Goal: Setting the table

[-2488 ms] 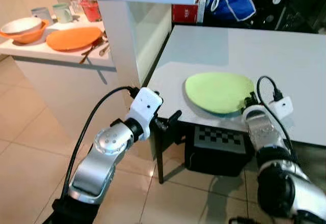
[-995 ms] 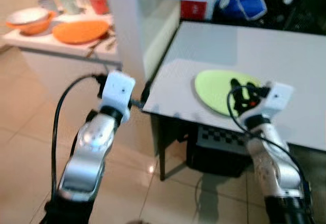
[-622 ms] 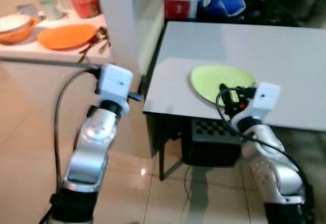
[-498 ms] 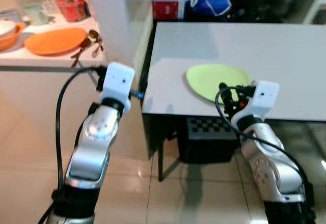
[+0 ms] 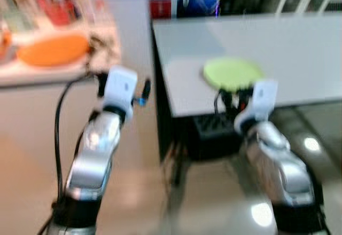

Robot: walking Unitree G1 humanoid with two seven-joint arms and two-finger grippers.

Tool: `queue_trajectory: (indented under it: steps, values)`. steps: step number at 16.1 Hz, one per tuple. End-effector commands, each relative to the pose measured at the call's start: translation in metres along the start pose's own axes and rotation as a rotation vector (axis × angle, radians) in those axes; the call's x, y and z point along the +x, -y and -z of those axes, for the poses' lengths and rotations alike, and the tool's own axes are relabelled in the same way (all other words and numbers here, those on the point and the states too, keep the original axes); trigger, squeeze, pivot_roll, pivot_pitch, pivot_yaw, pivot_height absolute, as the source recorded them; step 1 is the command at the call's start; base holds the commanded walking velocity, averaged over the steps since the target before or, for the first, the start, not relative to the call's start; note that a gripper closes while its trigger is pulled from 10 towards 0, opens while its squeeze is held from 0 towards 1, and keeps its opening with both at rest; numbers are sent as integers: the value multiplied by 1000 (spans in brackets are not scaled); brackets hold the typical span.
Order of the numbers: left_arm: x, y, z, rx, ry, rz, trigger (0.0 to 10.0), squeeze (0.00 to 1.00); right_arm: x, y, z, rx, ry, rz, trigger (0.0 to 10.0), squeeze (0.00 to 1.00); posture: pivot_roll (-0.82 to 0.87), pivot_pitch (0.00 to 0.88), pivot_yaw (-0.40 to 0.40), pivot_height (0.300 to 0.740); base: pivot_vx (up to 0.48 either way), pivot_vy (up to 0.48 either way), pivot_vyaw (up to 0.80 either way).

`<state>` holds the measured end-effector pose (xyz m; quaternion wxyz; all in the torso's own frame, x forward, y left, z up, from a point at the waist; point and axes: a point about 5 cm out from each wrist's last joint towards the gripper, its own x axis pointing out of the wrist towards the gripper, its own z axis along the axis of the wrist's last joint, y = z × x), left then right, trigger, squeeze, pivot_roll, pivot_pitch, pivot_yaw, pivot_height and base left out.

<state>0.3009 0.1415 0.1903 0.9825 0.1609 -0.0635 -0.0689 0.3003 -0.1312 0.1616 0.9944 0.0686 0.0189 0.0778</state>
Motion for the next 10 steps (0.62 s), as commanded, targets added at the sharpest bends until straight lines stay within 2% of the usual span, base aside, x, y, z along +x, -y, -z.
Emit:
queue_trajectory:
  steps: [1, 4, 8, 10]
  values:
    - [-1, -8, 1, 12, -5, -32, 10000, 0, 3, -9, 1, -35, -1, -27, 10000, 0, 11, 0, 24, 740, 0, 472, 0]
    - [4, -12, -1, 18, 2, -41, 10000, 0, 3, -11, 2, -39, 2, -28, 10000, 0, 6, 0, 23, 740, 0, 470, 0]
    - [2, -11, -2, 12, 4, -45, 10000, 0, 4, -12, 0, -28, 19, -44, 10000, 0, 16, 0, 24, 740, 0, 472, 0]
    - [8, -11, -6, 10, 21, -39, 10000, 0, 3, -18, -3, -40, 38, -71, 10000, 0, 10, 0, 32, 740, 0, 472, 0]
